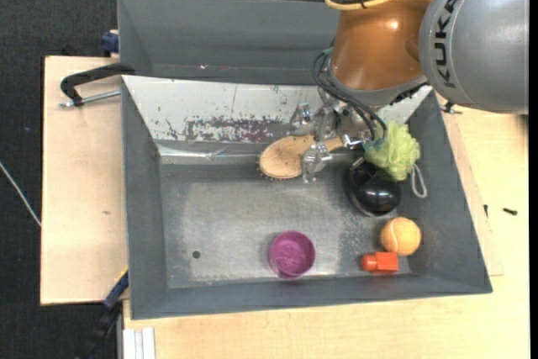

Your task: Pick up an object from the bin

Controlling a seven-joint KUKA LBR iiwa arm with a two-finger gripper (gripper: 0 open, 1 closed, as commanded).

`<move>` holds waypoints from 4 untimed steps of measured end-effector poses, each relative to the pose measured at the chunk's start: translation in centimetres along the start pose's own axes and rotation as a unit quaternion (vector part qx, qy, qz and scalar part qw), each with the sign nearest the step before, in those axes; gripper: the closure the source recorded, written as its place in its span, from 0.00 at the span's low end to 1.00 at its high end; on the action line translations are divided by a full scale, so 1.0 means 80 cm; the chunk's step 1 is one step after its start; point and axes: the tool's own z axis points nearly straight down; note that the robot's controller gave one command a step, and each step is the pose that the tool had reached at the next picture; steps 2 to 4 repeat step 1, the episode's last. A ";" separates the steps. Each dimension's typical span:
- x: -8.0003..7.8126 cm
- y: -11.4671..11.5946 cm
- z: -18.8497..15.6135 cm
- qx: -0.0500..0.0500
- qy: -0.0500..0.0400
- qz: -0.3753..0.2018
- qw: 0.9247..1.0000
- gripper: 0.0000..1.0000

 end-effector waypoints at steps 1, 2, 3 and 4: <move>0.006 0.007 0.058 -0.002 0.008 -0.026 1.000 1.00; 0.006 0.007 0.058 -0.002 0.008 -0.026 1.000 1.00; 0.006 0.007 0.058 -0.002 0.008 -0.026 1.000 1.00; 0.006 0.007 0.058 -0.002 0.008 -0.026 1.000 1.00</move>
Offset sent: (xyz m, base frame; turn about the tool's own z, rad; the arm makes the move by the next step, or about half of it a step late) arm -0.0001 0.0002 0.0047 0.0000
